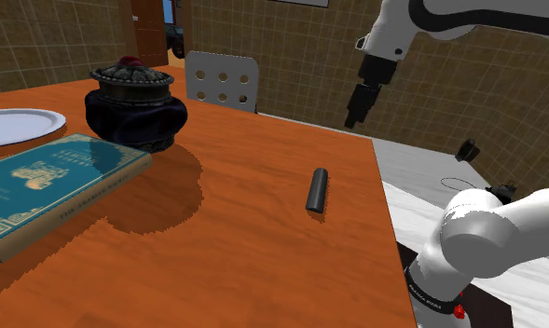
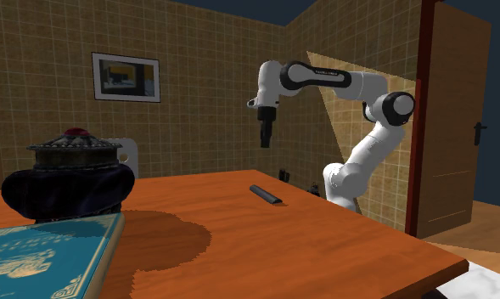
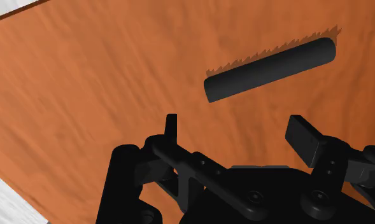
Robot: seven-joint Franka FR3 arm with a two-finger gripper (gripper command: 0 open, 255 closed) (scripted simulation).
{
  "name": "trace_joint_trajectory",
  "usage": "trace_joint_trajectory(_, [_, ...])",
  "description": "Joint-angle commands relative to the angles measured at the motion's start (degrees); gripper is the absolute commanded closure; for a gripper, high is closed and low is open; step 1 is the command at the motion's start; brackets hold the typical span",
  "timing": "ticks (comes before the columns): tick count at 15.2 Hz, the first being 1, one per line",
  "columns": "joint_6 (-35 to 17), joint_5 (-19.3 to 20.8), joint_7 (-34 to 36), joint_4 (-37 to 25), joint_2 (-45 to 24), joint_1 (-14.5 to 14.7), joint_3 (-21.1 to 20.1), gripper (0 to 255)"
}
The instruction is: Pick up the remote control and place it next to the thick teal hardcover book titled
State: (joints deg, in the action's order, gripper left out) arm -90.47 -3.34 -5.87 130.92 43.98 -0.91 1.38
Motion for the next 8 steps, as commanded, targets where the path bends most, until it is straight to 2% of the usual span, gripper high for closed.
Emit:
trace_joint_trajectory(1, [0.0,0.0,0.0,0.0,0.0,0.0,0.0,0])
trace_joint_trajectory(5, [-5.5,-3.1,23.9,8.9,6.3,-6.0,-11.1,0])
trace_joint_trajectory(8, [-8.6,-6.2,42.0,12.6,8.1,-10.4,-20.5,0])
